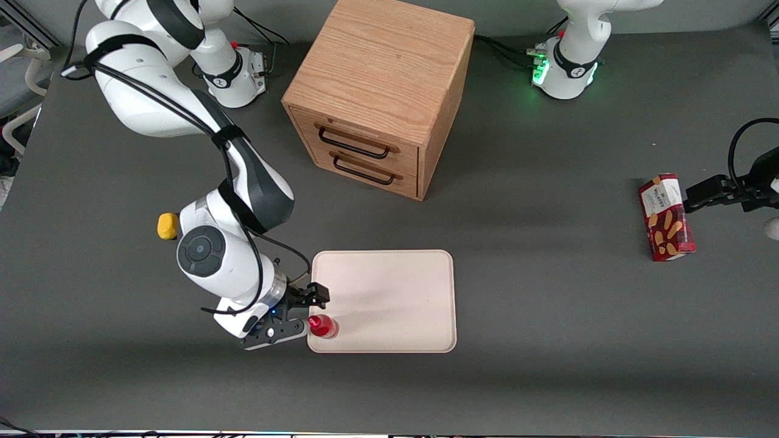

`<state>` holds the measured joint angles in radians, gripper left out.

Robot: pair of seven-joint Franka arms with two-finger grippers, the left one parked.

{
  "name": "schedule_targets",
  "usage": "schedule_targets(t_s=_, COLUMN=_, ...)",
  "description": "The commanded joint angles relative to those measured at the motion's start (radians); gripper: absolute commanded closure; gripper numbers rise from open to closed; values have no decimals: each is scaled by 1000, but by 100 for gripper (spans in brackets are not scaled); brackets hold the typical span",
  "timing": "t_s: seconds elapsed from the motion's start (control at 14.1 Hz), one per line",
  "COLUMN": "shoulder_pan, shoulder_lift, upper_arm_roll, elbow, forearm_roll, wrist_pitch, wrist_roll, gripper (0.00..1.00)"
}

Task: Place coke bottle on tray

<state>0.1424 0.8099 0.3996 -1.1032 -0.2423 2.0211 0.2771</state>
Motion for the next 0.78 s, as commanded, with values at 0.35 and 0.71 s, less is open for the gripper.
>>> schedule_targets(t_s=0.35, shoulder_pan=-26, shoulder_lift=-663, upper_arm_roll=-172, elbow=-694, forearm_roll=225, wrist_pitch=1, wrist_roll=-6, gripper=0)
schedule_targets(t_s=0.71, shoulder_pan=-23, shoulder_lift=-898, upper_arm_roll=-353, elbow=-783, forearm_roll=340, wrist_pitch=-243, wrist_roll=-68, gripper=0)
